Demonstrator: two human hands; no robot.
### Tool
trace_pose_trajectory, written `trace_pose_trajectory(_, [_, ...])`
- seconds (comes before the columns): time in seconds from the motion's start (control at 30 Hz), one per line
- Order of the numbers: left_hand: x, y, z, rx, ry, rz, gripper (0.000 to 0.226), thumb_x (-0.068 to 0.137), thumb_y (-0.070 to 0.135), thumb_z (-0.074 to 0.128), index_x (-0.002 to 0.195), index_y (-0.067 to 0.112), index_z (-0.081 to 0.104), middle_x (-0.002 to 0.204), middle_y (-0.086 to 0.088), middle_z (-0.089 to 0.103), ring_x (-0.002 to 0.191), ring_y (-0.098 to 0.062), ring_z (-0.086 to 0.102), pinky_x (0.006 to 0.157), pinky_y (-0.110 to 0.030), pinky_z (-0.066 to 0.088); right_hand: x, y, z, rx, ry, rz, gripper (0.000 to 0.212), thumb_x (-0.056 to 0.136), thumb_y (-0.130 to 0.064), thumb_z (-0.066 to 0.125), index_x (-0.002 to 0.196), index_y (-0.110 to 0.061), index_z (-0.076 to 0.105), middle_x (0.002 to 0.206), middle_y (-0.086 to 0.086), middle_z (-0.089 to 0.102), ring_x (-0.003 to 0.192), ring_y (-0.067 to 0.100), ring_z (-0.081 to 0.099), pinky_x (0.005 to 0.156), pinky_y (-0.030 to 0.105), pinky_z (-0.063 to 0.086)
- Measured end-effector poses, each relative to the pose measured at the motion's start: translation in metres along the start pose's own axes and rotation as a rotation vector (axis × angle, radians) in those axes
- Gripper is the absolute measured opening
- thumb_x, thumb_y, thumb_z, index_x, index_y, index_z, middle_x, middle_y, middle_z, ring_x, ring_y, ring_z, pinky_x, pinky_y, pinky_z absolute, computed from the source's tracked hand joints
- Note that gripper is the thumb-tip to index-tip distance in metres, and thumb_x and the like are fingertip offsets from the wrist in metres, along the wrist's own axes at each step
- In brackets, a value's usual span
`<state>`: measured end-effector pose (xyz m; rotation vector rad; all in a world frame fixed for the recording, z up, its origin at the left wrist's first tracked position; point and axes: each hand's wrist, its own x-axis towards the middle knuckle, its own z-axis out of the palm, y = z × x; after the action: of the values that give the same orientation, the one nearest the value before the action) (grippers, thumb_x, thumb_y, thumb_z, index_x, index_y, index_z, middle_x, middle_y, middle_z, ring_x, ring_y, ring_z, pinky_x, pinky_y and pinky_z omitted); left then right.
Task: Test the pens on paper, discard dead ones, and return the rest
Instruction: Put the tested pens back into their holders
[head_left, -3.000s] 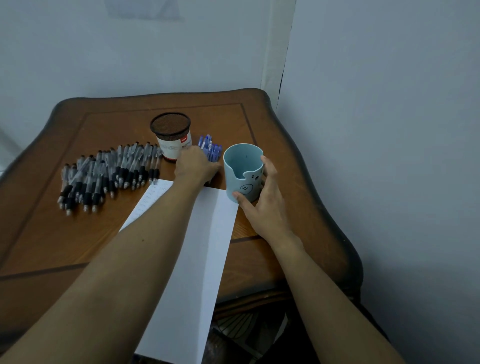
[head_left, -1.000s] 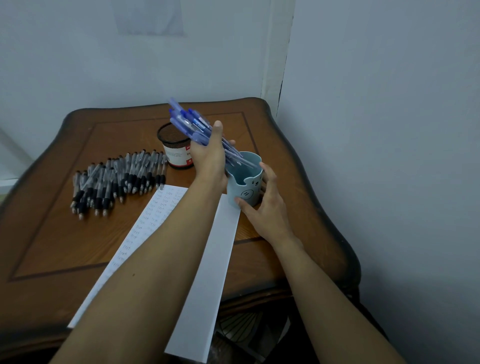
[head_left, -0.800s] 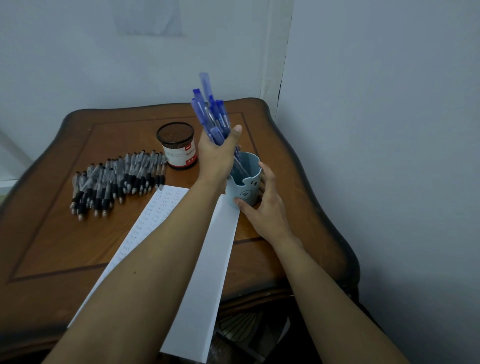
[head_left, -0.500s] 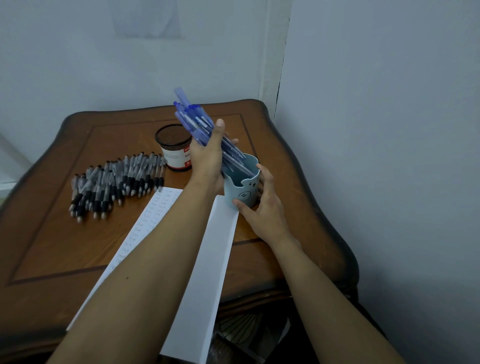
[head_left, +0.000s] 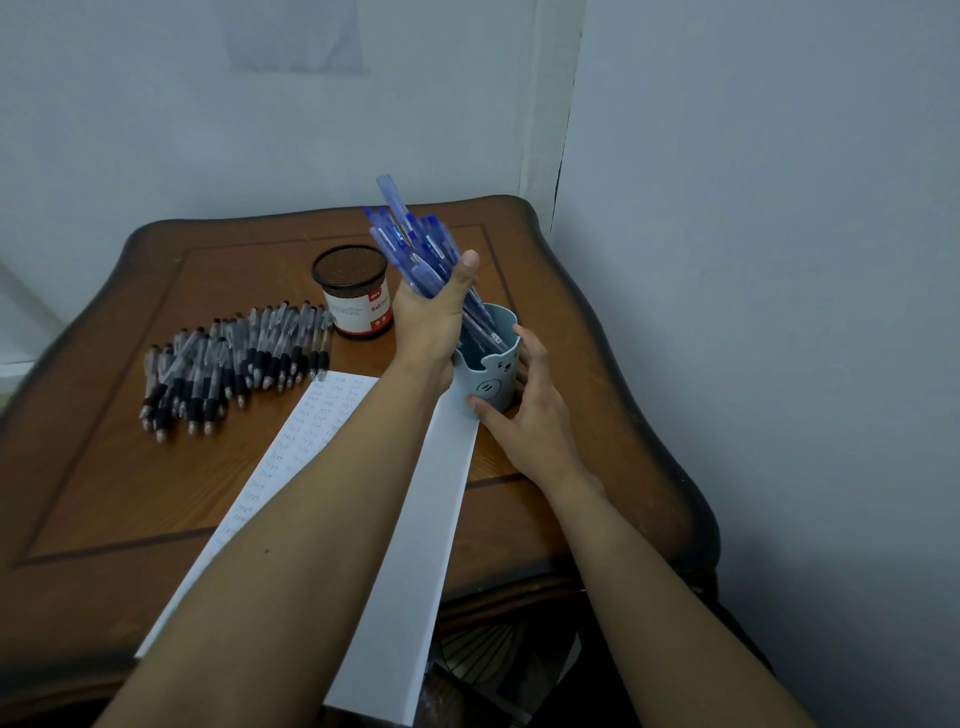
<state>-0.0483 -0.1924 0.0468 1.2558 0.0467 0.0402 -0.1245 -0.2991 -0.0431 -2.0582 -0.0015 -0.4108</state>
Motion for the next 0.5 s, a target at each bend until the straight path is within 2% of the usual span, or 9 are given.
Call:
trace_pose_trajectory(0.1, [-0.002, -0.005, -0.001, 0.079, -0.026, 0.027, 0.027, 0.085, 0.027, 0.079, 0.105, 0.03, 0.062, 0.103, 0.003, 0.073, 0.095, -0.013, 0.072, 0.08, -0.03, 0.059, 0.0, 0.0, 0.0, 0.002, 0.002, -0.004, 0.091, 0.085, -0.036, 0.078, 0.148, -0.047, 0.014, 0.157, -0.008, 0.035, 0.139, 0.016, 0.044, 0.104, 0.042, 0.051])
trace_pose_trajectory(0.17, [-0.005, -0.01, -0.003, 0.157, -0.073, 0.039, 0.027, 0.086, 0.023, 0.078, 0.106, 0.032, 0.062, 0.106, 0.005, 0.072, 0.097, -0.011, 0.07, 0.077, -0.024, 0.057, 0.0, 0.0, 0.0, 0.001, 0.004, -0.009, 0.091, 0.085, -0.035, 0.078, 0.149, -0.046, 0.014, 0.157, -0.008, 0.035, 0.14, 0.016, 0.044, 0.105, 0.041, 0.051])
trace_pose_trajectory(0.23, [-0.006, -0.015, -0.008, 0.217, -0.114, 0.052, 0.03, 0.088, 0.016, 0.076, 0.114, 0.025, 0.064, 0.106, 0.006, 0.071, 0.095, -0.009, 0.069, 0.071, -0.019, 0.056, 0.0, 0.0, 0.0, 0.01, 0.004, -0.012, 0.091, 0.085, -0.034, 0.078, 0.149, -0.045, 0.015, 0.157, -0.009, 0.035, 0.14, 0.014, 0.043, 0.106, 0.04, 0.05])
trace_pose_trajectory(0.4, [-0.002, -0.014, -0.02, 0.328, -0.261, 0.043, 0.037, 0.086, 0.008, 0.075, 0.121, 0.014, 0.063, 0.108, 0.002, 0.073, 0.099, -0.013, 0.071, 0.086, -0.027, 0.057, 0.0, 0.0, -0.002, 0.048, -0.008, 0.005, 0.093, 0.084, -0.031, 0.079, 0.15, -0.045, 0.015, 0.154, -0.009, 0.038, 0.138, 0.015, 0.045, 0.105, 0.039, 0.051])
trace_pose_trajectory(0.5, [0.002, -0.01, -0.025, 0.312, -0.304, 0.032, 0.037, 0.085, 0.009, 0.076, 0.119, 0.015, 0.061, 0.108, 0.001, 0.074, 0.1, -0.015, 0.072, 0.087, -0.028, 0.057, 0.0, -0.001, -0.003, 0.071, -0.006, 0.02, 0.097, 0.083, -0.03, 0.081, 0.152, -0.044, 0.014, 0.153, -0.009, 0.04, 0.136, 0.013, 0.047, 0.104, 0.034, 0.05])
